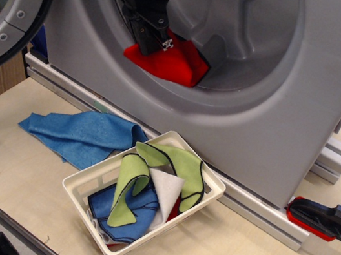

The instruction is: Take clothes out of laundry machine

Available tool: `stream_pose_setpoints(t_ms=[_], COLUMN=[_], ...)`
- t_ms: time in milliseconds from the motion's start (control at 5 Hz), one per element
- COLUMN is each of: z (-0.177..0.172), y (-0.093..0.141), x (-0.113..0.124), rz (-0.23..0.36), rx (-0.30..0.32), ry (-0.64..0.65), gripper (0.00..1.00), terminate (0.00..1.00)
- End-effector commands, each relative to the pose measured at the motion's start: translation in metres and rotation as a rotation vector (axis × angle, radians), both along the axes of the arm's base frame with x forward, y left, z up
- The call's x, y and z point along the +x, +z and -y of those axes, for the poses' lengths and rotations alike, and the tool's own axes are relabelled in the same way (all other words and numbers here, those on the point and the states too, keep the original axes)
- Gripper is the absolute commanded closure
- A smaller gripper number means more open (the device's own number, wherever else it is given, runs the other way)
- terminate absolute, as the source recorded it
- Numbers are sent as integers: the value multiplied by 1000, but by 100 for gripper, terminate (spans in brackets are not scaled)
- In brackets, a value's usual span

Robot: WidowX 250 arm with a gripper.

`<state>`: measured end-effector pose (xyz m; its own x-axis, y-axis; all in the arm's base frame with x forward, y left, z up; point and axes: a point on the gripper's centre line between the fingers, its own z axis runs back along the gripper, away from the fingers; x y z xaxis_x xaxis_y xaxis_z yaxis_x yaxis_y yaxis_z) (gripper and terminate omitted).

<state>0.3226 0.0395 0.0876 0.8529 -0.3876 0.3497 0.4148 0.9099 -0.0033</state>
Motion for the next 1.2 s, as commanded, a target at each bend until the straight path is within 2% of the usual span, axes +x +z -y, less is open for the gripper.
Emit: stream_pose_setpoints(t_ms=[0,200,400,600,800,1000], z=[40,52,58,53,51,55], y=[-5,-24,-44,-81,-104,-104], x=[-44,-60,-64,-59,-56,-52], rz=[-57,-125,-193,-318,-337,-333], rx=[-11,-20,16,141,124,125], ry=[-92,-137,-163,-175,-181,-186], gripper=[100,100,100,100,100,100], terminate=[0,0,0,0,0,0])
